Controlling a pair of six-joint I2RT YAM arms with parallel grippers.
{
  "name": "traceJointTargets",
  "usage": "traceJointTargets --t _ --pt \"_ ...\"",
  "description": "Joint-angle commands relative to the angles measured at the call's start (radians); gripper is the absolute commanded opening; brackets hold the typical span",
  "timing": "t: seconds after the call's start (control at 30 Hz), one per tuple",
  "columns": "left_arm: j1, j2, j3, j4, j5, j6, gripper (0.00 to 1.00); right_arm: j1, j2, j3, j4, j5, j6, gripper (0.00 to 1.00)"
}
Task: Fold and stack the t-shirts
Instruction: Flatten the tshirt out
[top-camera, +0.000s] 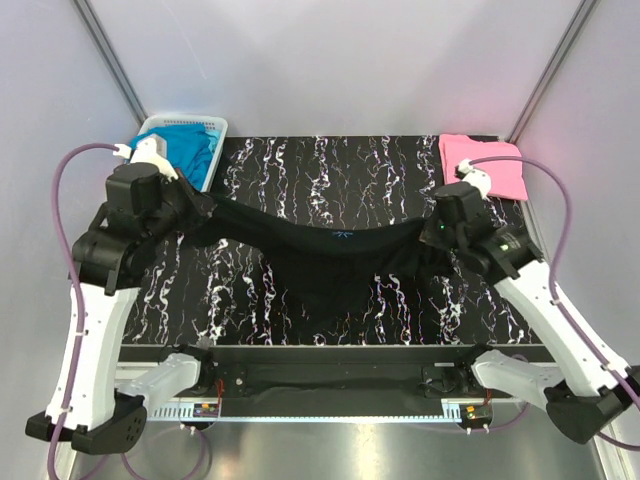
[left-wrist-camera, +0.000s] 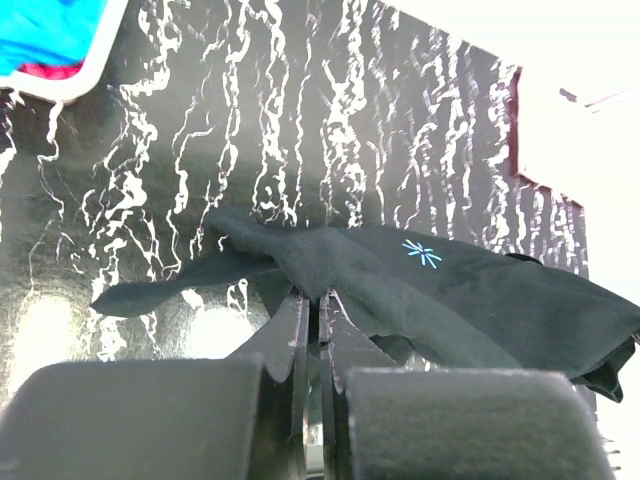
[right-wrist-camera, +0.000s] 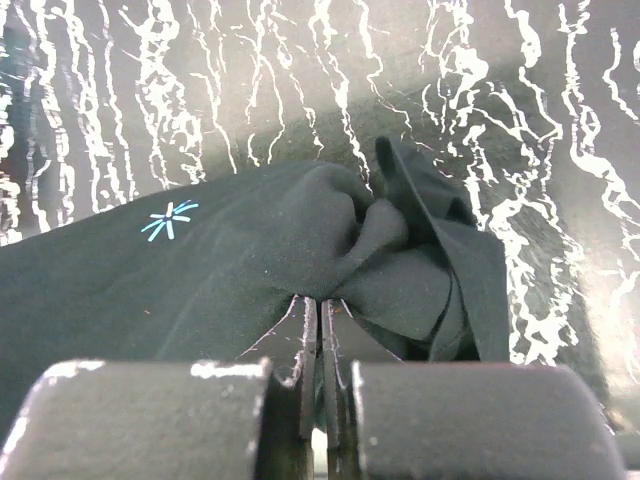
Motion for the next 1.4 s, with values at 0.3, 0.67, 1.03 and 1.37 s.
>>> traceJointTargets --t 0.3,0.67,1.03,1.37 --pt "-0.002 0.017 0.108 -0.038 -0.005 0.02 0.03 0.008 -0.079 0.072 -0.117 0.128 -0.016 0.0" --pt "-0.008 0.389 -0.076 0.332 -0.022 -0.084 0.0 -0.04 0.277 -0.039 0.237 0.391 0.045 0.0" --pt "-0.034 0.7 -0.041 0.508 -0.211 -0.087 0.12 -0.112 0.743 0.173 0.271 0.391 0.005 0.0" --pt "-0.033 0.869 0.126 0.541 -0.38 -0.089 0.13 -0.192 0.894 0.343 0.159 0.454 0.071 0.0"
